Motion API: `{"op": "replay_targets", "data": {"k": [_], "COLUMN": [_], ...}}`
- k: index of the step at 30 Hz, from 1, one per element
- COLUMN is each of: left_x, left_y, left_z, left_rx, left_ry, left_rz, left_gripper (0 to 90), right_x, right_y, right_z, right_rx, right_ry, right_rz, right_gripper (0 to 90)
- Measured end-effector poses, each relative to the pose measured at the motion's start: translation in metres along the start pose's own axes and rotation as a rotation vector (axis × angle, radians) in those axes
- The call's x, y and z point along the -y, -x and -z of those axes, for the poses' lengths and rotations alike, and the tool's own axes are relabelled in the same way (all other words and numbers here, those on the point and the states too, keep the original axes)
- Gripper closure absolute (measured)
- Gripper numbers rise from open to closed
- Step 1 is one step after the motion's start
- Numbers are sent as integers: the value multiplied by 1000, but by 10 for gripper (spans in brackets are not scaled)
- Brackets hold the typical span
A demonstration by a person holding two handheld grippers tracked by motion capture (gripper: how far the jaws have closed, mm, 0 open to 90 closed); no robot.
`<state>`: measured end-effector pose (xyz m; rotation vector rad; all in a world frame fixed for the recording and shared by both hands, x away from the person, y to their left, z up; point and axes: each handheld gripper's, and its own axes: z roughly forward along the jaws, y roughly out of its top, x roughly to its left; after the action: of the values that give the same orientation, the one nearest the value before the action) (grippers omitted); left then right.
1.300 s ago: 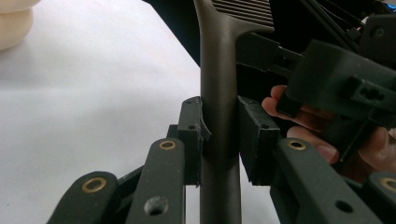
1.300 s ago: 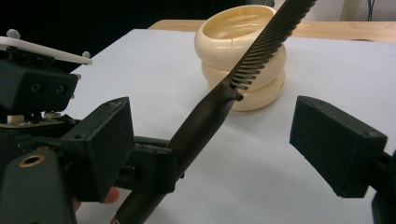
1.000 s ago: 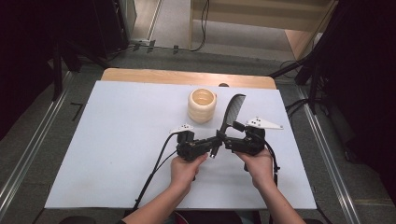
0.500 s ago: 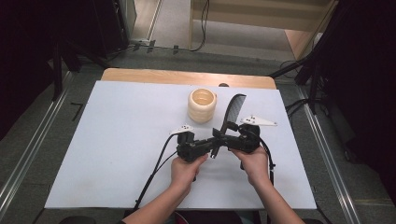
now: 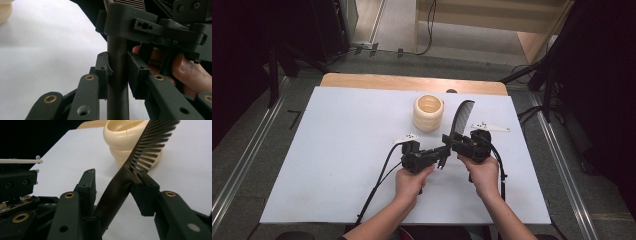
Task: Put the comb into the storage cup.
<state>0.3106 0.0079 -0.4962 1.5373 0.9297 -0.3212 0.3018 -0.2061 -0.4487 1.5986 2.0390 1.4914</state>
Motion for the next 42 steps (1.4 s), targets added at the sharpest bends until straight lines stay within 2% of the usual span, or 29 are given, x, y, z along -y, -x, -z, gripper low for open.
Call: {"op": "replay_targets", "data": {"k": [9, 14, 23, 36, 42], "left_x": [2, 3, 4, 4, 4], "left_y": [0, 0, -2, -2, -3], "left_z": [-2, -3, -4, -5, -5], "left_rx": [-8, -7, 1, 11, 20], "left_ry": [-1, -3, -7, -14, -24], "left_rz": [-11, -16, -18, -10, 12], "left_gripper": [730, 730, 728, 724, 714], "right_x": [-2, -4, -5, -6, -6], "right_y": [3, 5, 6, 6, 5], "right_z": [1, 1, 2, 2, 3], "right_rx": [-5, -15, -23, -34, -37], "right_ry": [-28, -50, -61, -75, -81], "right_rz": [-52, -107, -134, -144, -146], "right_gripper": [629, 653, 675, 695, 698]}}
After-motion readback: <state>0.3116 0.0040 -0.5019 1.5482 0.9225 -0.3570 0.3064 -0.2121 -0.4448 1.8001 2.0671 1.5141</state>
